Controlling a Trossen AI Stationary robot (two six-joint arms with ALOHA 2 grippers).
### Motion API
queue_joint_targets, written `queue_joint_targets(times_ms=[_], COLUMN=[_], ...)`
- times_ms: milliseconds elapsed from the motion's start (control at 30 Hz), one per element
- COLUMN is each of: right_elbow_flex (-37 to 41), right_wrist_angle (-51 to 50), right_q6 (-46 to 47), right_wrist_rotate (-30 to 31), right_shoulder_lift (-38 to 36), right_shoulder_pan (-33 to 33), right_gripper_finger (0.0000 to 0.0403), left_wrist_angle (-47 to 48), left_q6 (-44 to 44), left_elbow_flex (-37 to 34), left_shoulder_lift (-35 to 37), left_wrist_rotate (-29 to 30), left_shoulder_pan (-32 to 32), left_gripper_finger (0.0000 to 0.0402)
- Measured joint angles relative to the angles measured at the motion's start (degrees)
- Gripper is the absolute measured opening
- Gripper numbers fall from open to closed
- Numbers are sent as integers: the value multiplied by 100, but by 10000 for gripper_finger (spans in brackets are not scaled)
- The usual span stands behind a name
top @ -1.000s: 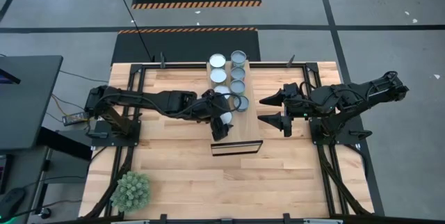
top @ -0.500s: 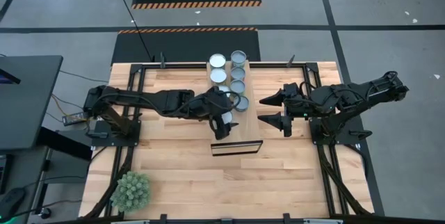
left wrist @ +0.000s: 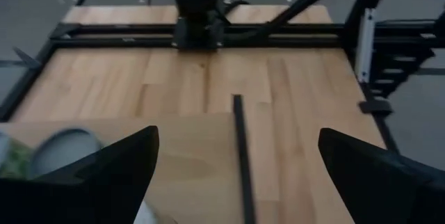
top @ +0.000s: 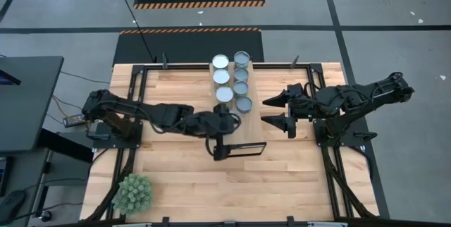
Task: Pick and place cans onto a shelf
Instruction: Put the canned peas on the shelf
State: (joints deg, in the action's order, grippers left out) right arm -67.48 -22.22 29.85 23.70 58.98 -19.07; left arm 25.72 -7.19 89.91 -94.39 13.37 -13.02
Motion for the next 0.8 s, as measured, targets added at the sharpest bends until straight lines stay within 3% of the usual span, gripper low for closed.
queue_joint_targets(times_ms=[300, 800], right_elbow_flex=[-2, 0], right_wrist_angle=[37, 114], right_q6=[0, 0], right_wrist_rotate=[2, 0], right_shoulder_lift=[0, 0], right_shoulder_pan=[0, 0], right_gripper_finger=[347, 347], left_wrist_angle=[530, 888], left_q6=[-855, -822], left_elbow_flex=[0, 4], left_shoulder_lift=[-23, -456], left_wrist_rotate=[7, 134], left_shoulder_pan=[-229, -200], left_gripper_finger=[400, 400])
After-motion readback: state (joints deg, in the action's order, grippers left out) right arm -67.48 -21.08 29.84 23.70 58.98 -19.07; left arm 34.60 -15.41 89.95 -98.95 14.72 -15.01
